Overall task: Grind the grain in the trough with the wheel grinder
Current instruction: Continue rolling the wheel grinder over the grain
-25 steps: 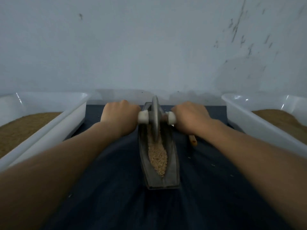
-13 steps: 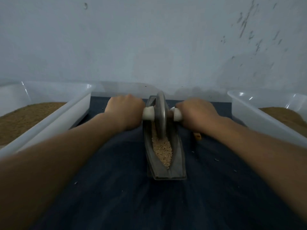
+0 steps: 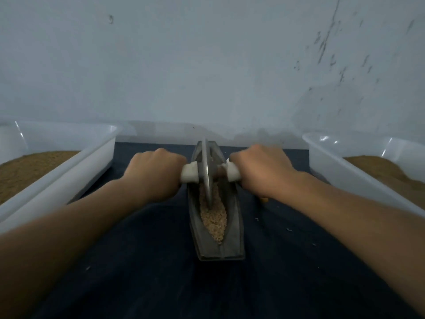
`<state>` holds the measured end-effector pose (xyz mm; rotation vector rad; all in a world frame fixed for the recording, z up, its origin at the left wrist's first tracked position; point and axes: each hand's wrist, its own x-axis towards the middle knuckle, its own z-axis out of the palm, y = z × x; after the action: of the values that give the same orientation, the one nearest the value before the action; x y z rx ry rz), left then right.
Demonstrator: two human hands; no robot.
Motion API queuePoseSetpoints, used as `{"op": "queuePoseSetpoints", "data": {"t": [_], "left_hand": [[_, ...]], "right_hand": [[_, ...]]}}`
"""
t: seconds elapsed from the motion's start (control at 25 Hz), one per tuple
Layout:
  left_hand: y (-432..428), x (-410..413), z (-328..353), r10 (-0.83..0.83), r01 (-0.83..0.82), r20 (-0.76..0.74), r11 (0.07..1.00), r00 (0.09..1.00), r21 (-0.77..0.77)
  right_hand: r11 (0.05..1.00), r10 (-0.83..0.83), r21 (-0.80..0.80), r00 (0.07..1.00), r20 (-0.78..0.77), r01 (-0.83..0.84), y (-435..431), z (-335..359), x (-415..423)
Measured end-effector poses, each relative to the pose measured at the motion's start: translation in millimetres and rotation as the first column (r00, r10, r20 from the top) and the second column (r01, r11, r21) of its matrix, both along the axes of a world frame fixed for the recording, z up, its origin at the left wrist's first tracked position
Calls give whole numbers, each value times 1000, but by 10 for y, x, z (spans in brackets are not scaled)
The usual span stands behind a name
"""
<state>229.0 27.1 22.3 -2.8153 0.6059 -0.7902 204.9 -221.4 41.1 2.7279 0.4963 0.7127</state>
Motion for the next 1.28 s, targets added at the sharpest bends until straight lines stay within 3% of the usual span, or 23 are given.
{"op": "queuePoseSetpoints", "data": {"t": [0.08,0.12,0.2,0.28,0.36,0.4,0.48,0.56,0.68,0.76,0.84,0.88,0.96,1.04,1.12,1.2,1.28], "left_hand": [[94,-147,-142,-59,49,202,997,978,54],[81,-106,-121,-48,37,207,998,977,57],[-52,39,-62,39,-37,142,999,989,-19],[-229,203,81,161,-160,-6,982,987,-101],[-279,259,122,186,-189,-50,979,981,-71],[-217,164,93,164,-165,-11,985,986,-43],[-63,-79,-56,55,-55,148,998,987,-1],[15,-148,-72,-16,9,233,1000,972,30],[-132,-10,-24,64,-70,119,997,991,46],[-305,162,158,169,-171,51,985,984,30],[-368,227,274,189,-187,-30,981,982,54],[-326,167,275,153,-151,-23,987,988,62],[-143,-73,94,33,-40,88,996,996,81],[-39,-244,-16,23,-36,161,996,987,78],[-77,-127,-13,89,-94,94,994,992,47],[-274,85,141,184,-184,28,983,983,-1],[-437,216,300,205,-204,-6,976,979,72]], "right_hand": [[999,39,15,987,154,-42,-121,-199,-213],[999,29,16,982,185,-33,-140,-223,-183],[997,-52,67,984,171,41,-10,-134,67],[971,-183,153,983,-6,181,152,56,315],[966,-215,122,971,-100,226,161,81,453],[976,-181,105,980,-81,189,104,24,369],[995,-59,85,993,99,50,-52,-201,54],[996,-39,86,970,238,19,-116,-295,-123],[983,-132,144,984,117,115,17,-258,42],[950,-216,219,975,-51,222,148,-98,264],[936,-228,231,958,-176,265,158,-27,355],[948,-205,210,964,-169,239,111,-40,272],[988,-70,143,995,77,59,-47,-228,21],[996,-22,94,960,278,-5,-100,-311,-139],[994,-78,96,969,235,56,-12,-274,9],[959,-201,209,979,23,192,140,-110,235],[924,-236,268,958,-163,273,147,-75,365]]}}
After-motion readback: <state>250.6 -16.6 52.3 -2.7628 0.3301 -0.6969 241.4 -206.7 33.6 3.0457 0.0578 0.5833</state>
